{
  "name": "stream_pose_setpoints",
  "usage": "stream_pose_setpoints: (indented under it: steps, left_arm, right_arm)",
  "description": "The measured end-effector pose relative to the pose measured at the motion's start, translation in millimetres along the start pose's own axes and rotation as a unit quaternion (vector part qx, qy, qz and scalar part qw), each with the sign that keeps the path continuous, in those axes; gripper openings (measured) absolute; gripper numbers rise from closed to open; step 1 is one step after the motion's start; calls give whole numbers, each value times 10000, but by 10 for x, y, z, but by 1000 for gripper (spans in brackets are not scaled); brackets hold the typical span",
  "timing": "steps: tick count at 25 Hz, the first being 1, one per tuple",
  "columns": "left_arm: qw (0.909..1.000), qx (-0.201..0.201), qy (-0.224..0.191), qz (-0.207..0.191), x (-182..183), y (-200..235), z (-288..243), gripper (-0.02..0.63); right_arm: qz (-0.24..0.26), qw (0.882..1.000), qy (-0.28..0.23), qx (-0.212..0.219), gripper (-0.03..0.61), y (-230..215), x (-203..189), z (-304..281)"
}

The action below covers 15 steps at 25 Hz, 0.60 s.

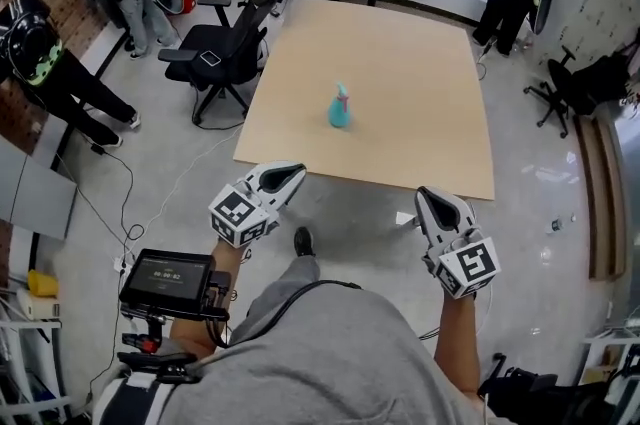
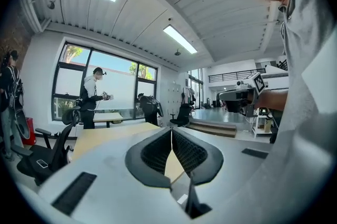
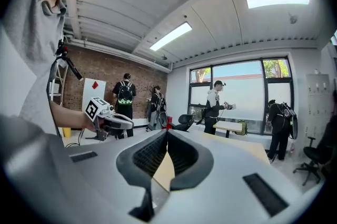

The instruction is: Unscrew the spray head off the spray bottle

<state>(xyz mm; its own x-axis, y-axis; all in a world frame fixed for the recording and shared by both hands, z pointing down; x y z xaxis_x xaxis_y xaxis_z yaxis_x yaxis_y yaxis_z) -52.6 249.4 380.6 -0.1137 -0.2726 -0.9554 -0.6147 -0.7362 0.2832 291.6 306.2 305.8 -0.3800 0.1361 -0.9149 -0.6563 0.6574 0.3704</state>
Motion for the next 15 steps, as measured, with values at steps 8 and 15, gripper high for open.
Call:
stream_pose_setpoints:
  steps: [8, 15]
  left_arm:
    - [9995, -164, 164, 201, 109, 1753, -1158, 6]
    - [9987, -329, 358, 159, 42, 2569, -1918, 6]
  right_arm:
    - [-448, 9987, 215, -125, 6, -760, -233, -1571]
    - [-544, 9976, 419, -8, 6, -1273, -390, -2392]
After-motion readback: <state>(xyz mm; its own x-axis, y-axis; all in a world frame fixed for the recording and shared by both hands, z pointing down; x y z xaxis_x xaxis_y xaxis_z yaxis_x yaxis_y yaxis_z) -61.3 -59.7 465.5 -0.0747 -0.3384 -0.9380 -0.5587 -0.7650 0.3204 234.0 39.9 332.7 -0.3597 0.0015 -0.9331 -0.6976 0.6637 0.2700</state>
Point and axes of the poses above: the fingertips, and each gripper's own axes: z backward along the fingers, y to its left, x out of its top, the point moved 10 cm from there along z, backward along the fingers, and after that the axes turned 15 degrees about z, right-handed, at the moved point
